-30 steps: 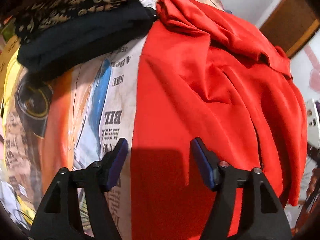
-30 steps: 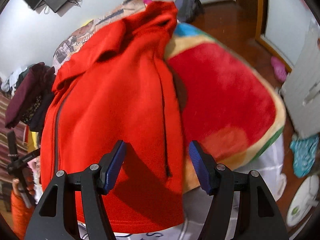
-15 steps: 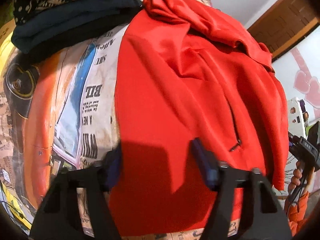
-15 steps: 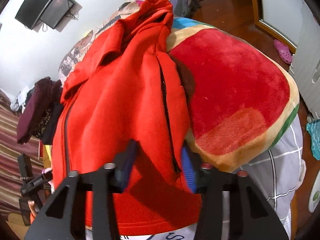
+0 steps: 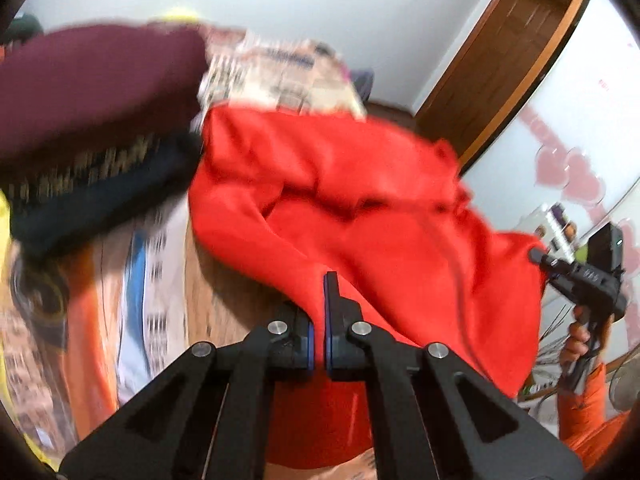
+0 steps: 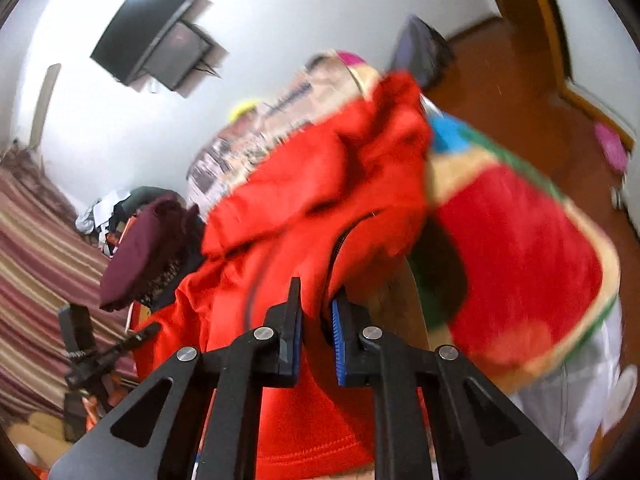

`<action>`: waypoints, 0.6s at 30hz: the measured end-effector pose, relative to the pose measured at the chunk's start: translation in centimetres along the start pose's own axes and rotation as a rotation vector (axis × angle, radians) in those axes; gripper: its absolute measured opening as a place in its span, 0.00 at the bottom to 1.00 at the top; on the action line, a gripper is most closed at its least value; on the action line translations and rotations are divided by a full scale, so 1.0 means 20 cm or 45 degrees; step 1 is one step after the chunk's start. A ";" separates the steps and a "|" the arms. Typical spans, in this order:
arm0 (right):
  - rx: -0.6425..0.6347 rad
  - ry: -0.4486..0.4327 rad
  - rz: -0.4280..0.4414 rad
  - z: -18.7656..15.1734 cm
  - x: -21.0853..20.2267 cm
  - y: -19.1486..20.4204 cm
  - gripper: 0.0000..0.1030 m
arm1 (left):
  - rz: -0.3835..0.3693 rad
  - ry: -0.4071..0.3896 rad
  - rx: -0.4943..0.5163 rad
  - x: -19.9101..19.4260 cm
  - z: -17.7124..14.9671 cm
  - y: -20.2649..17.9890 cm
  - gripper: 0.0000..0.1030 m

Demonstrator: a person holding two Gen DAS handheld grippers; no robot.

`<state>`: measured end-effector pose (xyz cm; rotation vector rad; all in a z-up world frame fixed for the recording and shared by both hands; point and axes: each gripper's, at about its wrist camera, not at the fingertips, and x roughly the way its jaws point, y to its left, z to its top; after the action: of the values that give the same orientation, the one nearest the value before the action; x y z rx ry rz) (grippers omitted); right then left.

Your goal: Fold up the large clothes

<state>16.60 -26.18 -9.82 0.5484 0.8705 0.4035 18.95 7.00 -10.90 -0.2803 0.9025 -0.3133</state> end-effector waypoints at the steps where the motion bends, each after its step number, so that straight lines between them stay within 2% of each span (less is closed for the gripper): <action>1: -0.032 -0.020 -0.003 0.04 0.00 0.03 0.10 | -0.013 -0.039 0.005 -0.03 0.06 -0.02 0.02; 7: -0.152 -0.176 -0.026 0.29 0.00 0.12 0.10 | 0.013 -0.238 0.001 -0.10 0.38 -0.03 0.02; 10: -0.156 -0.248 -0.053 0.41 0.02 0.10 0.10 | 0.074 -0.300 -0.035 -0.06 0.52 0.02 0.02; 13: -0.133 -0.279 -0.070 0.53 0.09 0.06 0.10 | 0.129 -0.324 -0.073 0.02 0.65 0.07 0.02; 18: -0.136 -0.265 -0.125 0.69 0.25 0.01 0.10 | 0.262 -0.319 -0.050 0.24 0.83 0.11 0.02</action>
<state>30.57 -27.27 -5.47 0.4387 0.6686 0.2957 35.29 9.00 -5.42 -0.2544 0.6836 -0.0678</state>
